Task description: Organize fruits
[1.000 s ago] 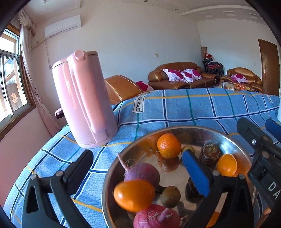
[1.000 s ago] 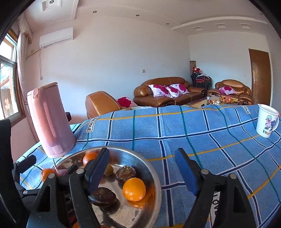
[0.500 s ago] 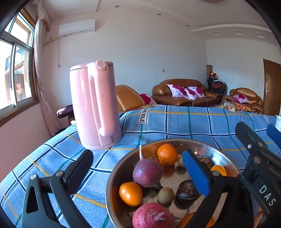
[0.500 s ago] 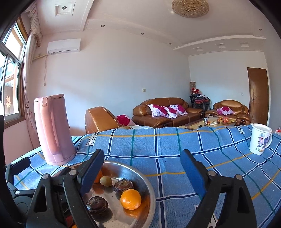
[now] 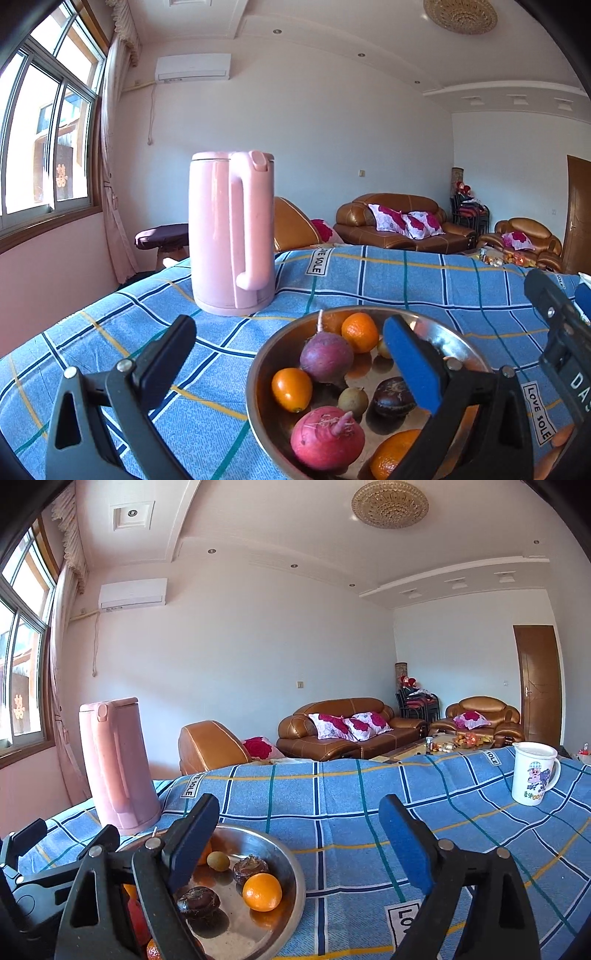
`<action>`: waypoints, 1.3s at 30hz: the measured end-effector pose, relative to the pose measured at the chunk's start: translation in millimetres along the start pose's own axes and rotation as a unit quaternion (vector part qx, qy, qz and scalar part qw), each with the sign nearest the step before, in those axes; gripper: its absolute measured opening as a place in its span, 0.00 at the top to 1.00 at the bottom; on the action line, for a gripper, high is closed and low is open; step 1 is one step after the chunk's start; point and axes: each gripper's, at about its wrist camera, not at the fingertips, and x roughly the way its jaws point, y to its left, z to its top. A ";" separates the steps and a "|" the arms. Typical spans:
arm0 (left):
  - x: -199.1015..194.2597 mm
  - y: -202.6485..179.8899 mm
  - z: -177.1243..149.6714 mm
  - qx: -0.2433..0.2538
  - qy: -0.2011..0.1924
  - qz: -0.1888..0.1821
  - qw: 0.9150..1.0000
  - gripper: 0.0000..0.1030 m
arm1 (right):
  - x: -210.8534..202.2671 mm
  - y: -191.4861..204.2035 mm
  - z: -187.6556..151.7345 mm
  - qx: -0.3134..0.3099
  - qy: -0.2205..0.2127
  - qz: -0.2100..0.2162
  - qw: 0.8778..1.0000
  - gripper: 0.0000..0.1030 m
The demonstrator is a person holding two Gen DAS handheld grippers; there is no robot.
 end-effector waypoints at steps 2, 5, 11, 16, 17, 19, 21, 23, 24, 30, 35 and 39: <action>-3.4 -1.6 -1.1 0.003 -0.003 0.003 1.000 0.00 | -6.4 -1.3 1.0 -0.003 -0.012 -0.005 1.000 0.13; -8.7 -3.8 -2.0 0.006 -0.006 -0.003 1.000 0.00 | -13.5 -3.6 2.2 -0.007 -0.025 -0.008 1.000 0.13; -12.9 -4.3 -3.0 0.004 -0.006 -0.003 1.000 0.00 | -18.3 -3.0 2.5 -0.016 -0.033 -0.007 0.999 0.12; -14.2 -7.2 -3.2 0.009 -0.005 -0.004 1.000 0.00 | -17.7 -2.2 2.6 -0.017 -0.030 -0.008 0.999 0.11; -14.8 -7.5 -3.2 0.008 -0.005 -0.004 1.000 0.00 | -17.6 -2.5 2.6 -0.017 -0.030 -0.008 0.999 0.11; -14.0 -7.6 -2.9 0.008 -0.005 -0.003 1.000 0.00 | -17.2 -2.5 2.4 -0.017 -0.029 -0.009 0.999 0.11; -13.1 -7.5 -2.9 0.008 -0.004 -0.003 1.000 0.00 | -16.7 -2.4 2.4 -0.017 -0.027 -0.009 0.999 0.11; -13.0 -7.8 -3.2 0.009 -0.004 -0.003 1.000 0.00 | -16.5 -2.9 2.4 -0.017 -0.026 -0.010 0.999 0.11; -12.9 -7.9 -3.2 0.009 -0.004 -0.003 1.000 0.00 | -16.4 -2.9 2.4 -0.017 -0.026 -0.010 0.999 0.11; -12.6 -7.9 -3.2 0.009 -0.004 -0.003 1.000 0.00 | -16.3 -3.9 2.5 -0.017 -0.024 -0.012 1.000 0.11; -12.4 -7.9 -3.4 0.009 -0.003 -0.003 1.000 0.00 | -16.4 -4.3 2.3 -0.017 -0.024 -0.012 0.999 0.11; -12.6 -8.0 -3.3 0.009 -0.004 -0.003 1.000 0.00 | -16.6 -4.8 2.0 -0.018 -0.024 -0.012 0.999 0.11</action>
